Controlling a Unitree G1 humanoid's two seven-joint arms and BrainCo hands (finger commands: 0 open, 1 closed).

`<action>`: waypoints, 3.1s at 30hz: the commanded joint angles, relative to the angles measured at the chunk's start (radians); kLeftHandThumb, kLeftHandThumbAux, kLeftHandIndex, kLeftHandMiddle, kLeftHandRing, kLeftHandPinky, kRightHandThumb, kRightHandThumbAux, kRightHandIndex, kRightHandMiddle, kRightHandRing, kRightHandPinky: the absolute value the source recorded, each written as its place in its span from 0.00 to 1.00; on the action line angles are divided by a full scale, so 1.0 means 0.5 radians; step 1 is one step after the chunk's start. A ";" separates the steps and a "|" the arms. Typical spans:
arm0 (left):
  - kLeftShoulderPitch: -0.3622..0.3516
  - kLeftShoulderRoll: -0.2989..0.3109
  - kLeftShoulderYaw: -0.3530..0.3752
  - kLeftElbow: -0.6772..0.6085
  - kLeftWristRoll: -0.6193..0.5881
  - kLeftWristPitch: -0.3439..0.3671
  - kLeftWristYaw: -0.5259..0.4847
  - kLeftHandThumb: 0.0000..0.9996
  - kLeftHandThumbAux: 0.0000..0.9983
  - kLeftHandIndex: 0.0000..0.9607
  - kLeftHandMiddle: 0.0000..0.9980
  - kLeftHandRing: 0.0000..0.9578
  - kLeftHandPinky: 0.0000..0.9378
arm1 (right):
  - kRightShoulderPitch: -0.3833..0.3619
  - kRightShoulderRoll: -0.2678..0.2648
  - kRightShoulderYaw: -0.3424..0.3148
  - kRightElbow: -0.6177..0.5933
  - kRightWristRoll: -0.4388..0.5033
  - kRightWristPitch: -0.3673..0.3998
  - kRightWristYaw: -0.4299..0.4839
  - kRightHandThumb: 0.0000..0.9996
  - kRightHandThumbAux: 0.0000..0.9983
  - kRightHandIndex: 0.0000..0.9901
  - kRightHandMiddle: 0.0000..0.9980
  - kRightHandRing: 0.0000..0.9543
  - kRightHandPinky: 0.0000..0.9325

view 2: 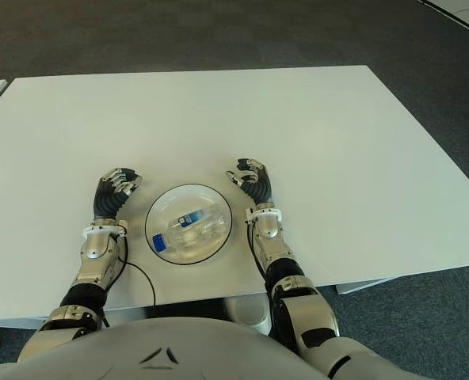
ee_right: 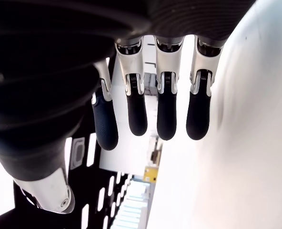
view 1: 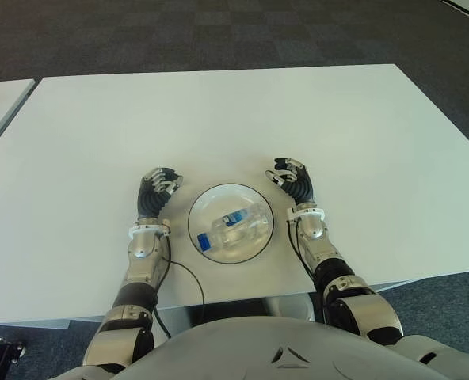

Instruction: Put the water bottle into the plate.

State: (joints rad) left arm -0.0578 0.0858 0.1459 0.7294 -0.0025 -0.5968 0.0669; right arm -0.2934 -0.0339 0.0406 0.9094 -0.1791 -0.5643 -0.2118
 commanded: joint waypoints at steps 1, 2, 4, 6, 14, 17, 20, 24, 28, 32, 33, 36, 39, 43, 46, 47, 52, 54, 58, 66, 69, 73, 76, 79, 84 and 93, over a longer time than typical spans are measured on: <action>0.101 0.001 0.009 0.139 -0.016 0.122 -0.019 0.70 0.72 0.45 0.47 0.47 0.47 | 0.168 -0.009 0.005 0.006 -0.006 0.201 0.007 0.71 0.73 0.44 0.65 0.68 0.70; 0.101 0.002 0.010 0.140 -0.017 0.121 -0.020 0.70 0.72 0.45 0.47 0.47 0.47 | 0.180 -0.009 0.003 -0.025 -0.001 0.229 0.010 0.71 0.73 0.44 0.65 0.68 0.70; 0.099 0.003 0.011 0.141 -0.019 0.119 -0.022 0.70 0.72 0.45 0.47 0.47 0.47 | 0.197 -0.007 0.002 -0.068 0.005 0.268 0.015 0.71 0.73 0.44 0.65 0.68 0.70; 0.099 0.005 0.010 0.140 -0.019 0.111 -0.028 0.70 0.72 0.45 0.46 0.46 0.47 | 0.210 0.002 -0.002 -0.101 0.011 0.292 0.008 0.71 0.73 0.44 0.65 0.69 0.70; 0.099 0.012 0.004 0.133 -0.030 0.132 -0.052 0.70 0.72 0.45 0.46 0.46 0.46 | 0.258 0.017 -0.005 -0.191 0.014 0.266 -0.026 0.71 0.73 0.44 0.67 0.71 0.74; 0.098 0.010 0.005 0.123 -0.033 0.149 -0.047 0.70 0.72 0.45 0.46 0.46 0.46 | 0.262 0.024 -0.010 -0.188 0.014 0.212 -0.052 0.71 0.73 0.44 0.70 0.74 0.77; 0.099 0.008 0.007 0.117 -0.034 0.155 -0.042 0.71 0.72 0.45 0.46 0.45 0.46 | 0.259 0.039 -0.021 -0.167 0.022 0.147 -0.088 0.71 0.73 0.44 0.71 0.75 0.79; 0.100 0.005 0.015 0.108 -0.044 0.177 -0.034 0.71 0.72 0.45 0.46 0.45 0.46 | 0.246 0.064 -0.039 -0.102 0.026 0.048 -0.150 0.71 0.73 0.44 0.73 0.76 0.80; 0.105 0.005 0.018 0.099 -0.047 0.180 -0.027 0.71 0.72 0.45 0.46 0.46 0.46 | 0.230 0.081 -0.063 0.017 0.020 -0.086 -0.232 0.71 0.73 0.44 0.74 0.78 0.82; 0.111 0.008 0.014 0.091 -0.039 0.166 -0.025 0.71 0.72 0.45 0.46 0.46 0.46 | 0.208 0.104 -0.084 0.163 0.008 -0.249 -0.343 0.71 0.73 0.44 0.75 0.79 0.83; 0.113 0.009 0.012 0.091 -0.035 0.157 -0.026 0.71 0.72 0.45 0.46 0.46 0.46 | 0.200 0.112 -0.089 0.198 0.006 -0.289 -0.373 0.71 0.73 0.44 0.75 0.79 0.84; 0.114 0.015 0.009 0.088 -0.033 0.156 -0.032 0.71 0.72 0.45 0.45 0.46 0.46 | 0.175 0.149 -0.109 0.298 0.002 -0.409 -0.483 0.71 0.73 0.44 0.75 0.80 0.83; 0.114 0.017 0.010 0.086 -0.037 0.173 -0.035 0.71 0.72 0.45 0.45 0.46 0.45 | 0.156 0.161 -0.115 0.361 -0.004 -0.468 -0.538 0.71 0.73 0.44 0.76 0.79 0.82; 0.116 0.016 0.017 0.080 -0.048 0.198 -0.032 0.71 0.72 0.45 0.45 0.45 0.46 | 0.136 0.172 -0.114 0.430 -0.024 -0.547 -0.615 0.71 0.73 0.44 0.76 0.80 0.83; 0.127 0.014 0.016 0.066 -0.043 0.193 -0.025 0.71 0.72 0.45 0.45 0.45 0.46 | 0.120 0.182 -0.115 0.474 -0.035 -0.582 -0.690 0.71 0.73 0.44 0.77 0.81 0.83; 0.129 0.014 0.015 0.062 -0.042 0.192 -0.024 0.71 0.72 0.45 0.45 0.45 0.46 | 0.116 0.184 -0.114 0.484 -0.038 -0.590 -0.707 0.71 0.73 0.44 0.77 0.81 0.83; 0.136 0.014 0.015 0.057 -0.044 0.173 -0.033 0.71 0.72 0.45 0.45 0.46 0.46 | 0.099 0.200 -0.116 0.521 -0.032 -0.618 -0.781 0.71 0.73 0.44 0.77 0.81 0.83; 0.135 0.014 0.016 0.054 -0.047 0.186 -0.035 0.71 0.72 0.45 0.45 0.45 0.45 | 0.094 0.206 -0.121 0.532 -0.020 -0.620 -0.786 0.71 0.73 0.44 0.77 0.81 0.83; 0.129 0.015 0.017 0.060 -0.045 0.197 -0.028 0.71 0.72 0.45 0.45 0.45 0.44 | 0.084 0.212 -0.136 0.546 0.004 -0.616 -0.782 0.71 0.73 0.44 0.77 0.81 0.82; 0.128 0.012 0.016 0.054 -0.045 0.194 -0.027 0.71 0.72 0.45 0.45 0.45 0.45 | 0.070 0.181 -0.128 0.562 0.003 -0.566 -0.719 0.70 0.73 0.44 0.77 0.81 0.84; 0.131 0.010 0.016 0.050 -0.050 0.180 -0.036 0.71 0.72 0.45 0.45 0.45 0.46 | 0.067 0.162 -0.117 0.568 -0.003 -0.559 -0.674 0.70 0.73 0.44 0.77 0.80 0.83; 0.132 0.011 0.015 0.054 -0.055 0.159 -0.048 0.71 0.72 0.45 0.46 0.45 0.46 | 0.067 0.148 -0.114 0.571 0.000 -0.550 -0.620 0.70 0.73 0.44 0.76 0.80 0.83; 0.135 0.009 0.013 0.049 -0.054 0.157 -0.050 0.71 0.72 0.45 0.46 0.46 0.45 | 0.069 0.143 -0.114 0.568 -0.002 -0.553 -0.602 0.70 0.73 0.44 0.76 0.80 0.84; 0.137 0.010 0.012 0.046 -0.054 0.161 -0.051 0.71 0.72 0.45 0.45 0.46 0.45 | 0.069 0.137 -0.116 0.568 0.000 -0.559 -0.577 0.70 0.73 0.44 0.76 0.80 0.84; 0.137 0.010 0.013 0.041 -0.052 0.197 -0.039 0.71 0.72 0.45 0.45 0.45 0.44 | 0.065 0.127 -0.126 0.566 0.023 -0.557 -0.497 0.71 0.73 0.44 0.76 0.80 0.84; 0.133 0.003 0.017 0.043 -0.039 0.239 0.001 0.71 0.72 0.45 0.45 0.44 0.43 | 0.064 0.062 -0.119 0.536 0.060 -0.327 -0.214 0.70 0.73 0.44 0.74 0.79 0.80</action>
State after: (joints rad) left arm -0.0481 0.1009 0.1508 0.7049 -0.0217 -0.5429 0.0560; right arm -0.3637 0.0221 -0.0200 1.1192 -0.1525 -0.7982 -0.3492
